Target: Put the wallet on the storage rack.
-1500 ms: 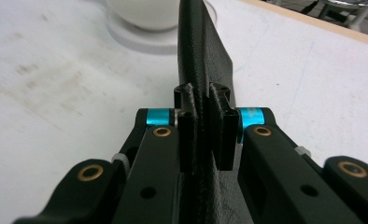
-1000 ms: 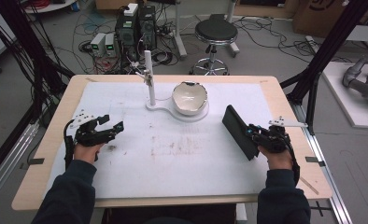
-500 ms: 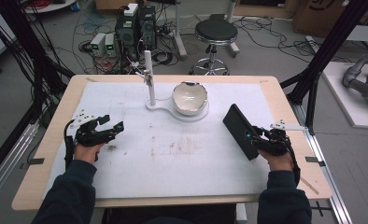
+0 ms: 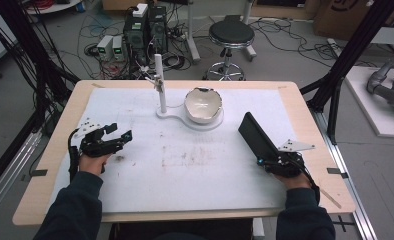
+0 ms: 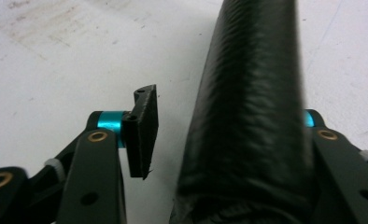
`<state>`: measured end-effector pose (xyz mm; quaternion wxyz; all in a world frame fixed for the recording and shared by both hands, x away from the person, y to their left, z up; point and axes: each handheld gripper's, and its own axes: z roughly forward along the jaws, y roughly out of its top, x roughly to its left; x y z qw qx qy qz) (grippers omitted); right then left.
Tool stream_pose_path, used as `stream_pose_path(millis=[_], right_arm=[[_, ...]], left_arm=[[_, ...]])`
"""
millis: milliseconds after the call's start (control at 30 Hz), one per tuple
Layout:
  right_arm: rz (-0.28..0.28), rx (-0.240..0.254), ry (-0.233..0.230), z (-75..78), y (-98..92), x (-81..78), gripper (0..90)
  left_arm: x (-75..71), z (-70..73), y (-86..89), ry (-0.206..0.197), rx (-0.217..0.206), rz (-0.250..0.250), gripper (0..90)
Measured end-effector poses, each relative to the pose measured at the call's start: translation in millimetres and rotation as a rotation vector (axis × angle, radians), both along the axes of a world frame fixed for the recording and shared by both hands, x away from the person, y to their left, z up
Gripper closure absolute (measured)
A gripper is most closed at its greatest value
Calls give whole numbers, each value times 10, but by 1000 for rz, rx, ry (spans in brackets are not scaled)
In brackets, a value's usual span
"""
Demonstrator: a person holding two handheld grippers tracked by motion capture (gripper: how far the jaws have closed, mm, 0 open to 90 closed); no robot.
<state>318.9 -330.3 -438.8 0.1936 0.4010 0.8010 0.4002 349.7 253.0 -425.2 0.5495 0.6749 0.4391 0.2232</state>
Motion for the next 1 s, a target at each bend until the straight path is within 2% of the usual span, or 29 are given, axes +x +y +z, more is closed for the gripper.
stream_pose_path(millis=[100,200,267,367,400,467,500,533,633,700,767,867,1000], right_arm=[[-21,33,-34,61,-36,-33,637],[-41,19,-41,84,-58,-47,721],[-19,8,-46,86,-63,-44,729],[-18,25,-56,55,-65,-34,706],[-20,27,-40,37,-66,-20,680],[-12,-1,14,-25,-48,20,643],[-9,-20,24,-49,-38,30,660],[-5,-36,18,-52,-37,29,713],[-13,-30,-15,3,-49,4,752],[-27,24,-55,83,-49,-29,751],[-38,79,-116,177,-43,-67,749],[-44,113,-183,285,-21,-104,746],[-61,148,-240,401,-12,-132,745]], left_arm=[[0,-1,-4,2,3,-1,258],[0,0,-5,0,2,-1,260],[1,-1,-2,2,4,-1,261],[3,-5,-7,4,1,1,261],[4,-6,-8,4,1,1,261],[3,-6,-7,5,1,1,261],[3,-5,-5,5,1,1,261],[3,-4,-1,3,3,0,261],[-2,-4,6,4,4,6,261],[-3,-4,7,4,3,10,262],[-3,-6,9,6,7,10,263],[-4,-7,7,6,7,9,263],[-2,-11,9,8,7,9,263]])
